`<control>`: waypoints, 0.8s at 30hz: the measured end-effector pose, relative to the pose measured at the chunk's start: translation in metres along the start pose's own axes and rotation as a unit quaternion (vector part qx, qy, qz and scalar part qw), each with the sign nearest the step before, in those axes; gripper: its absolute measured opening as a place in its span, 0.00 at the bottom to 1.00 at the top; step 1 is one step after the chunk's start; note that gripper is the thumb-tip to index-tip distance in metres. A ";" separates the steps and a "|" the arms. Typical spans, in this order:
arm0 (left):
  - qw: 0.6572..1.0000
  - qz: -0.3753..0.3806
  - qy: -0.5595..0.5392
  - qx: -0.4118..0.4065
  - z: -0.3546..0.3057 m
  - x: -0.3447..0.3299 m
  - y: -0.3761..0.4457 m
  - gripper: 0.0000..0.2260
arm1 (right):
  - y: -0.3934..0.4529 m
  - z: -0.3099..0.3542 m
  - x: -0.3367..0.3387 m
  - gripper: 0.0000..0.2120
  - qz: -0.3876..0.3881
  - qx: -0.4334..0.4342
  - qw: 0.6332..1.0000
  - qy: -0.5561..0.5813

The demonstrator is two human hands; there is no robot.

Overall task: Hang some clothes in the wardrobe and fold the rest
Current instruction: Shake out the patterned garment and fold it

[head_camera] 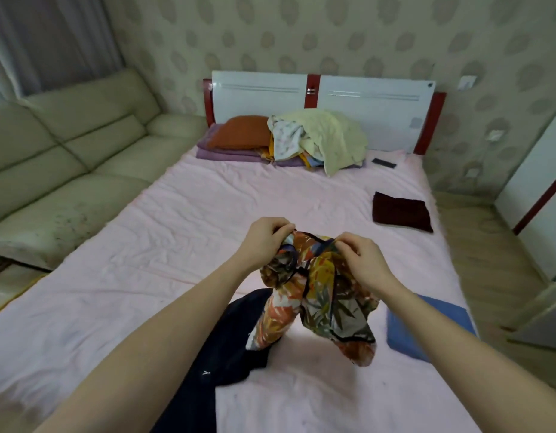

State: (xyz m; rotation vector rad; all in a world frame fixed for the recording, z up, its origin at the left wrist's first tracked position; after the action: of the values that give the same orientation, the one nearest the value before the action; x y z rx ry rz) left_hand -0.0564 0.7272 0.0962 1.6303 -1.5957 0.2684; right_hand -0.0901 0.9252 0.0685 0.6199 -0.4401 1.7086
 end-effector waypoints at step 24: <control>0.995 0.102 -0.014 -0.002 -0.088 0.090 -0.096 0.26 | -0.189 0.103 -0.083 0.08 -0.072 -0.139 0.986 0.061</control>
State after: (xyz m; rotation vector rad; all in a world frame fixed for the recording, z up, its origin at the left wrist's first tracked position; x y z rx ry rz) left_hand 0.0798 0.7067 0.1740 1.4747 -1.7862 0.3505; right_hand 0.1238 0.8415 0.0909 0.3342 -0.5237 1.5039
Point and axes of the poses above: each hand's wrist, its own y-axis towards the middle knuckle, its own x-axis out of the back of the hand, z = x × y, the point moved 5 cm from there along y, towards the middle knuckle, and after that the axes turned 15 degrees about -x, right-handed, at the moved point
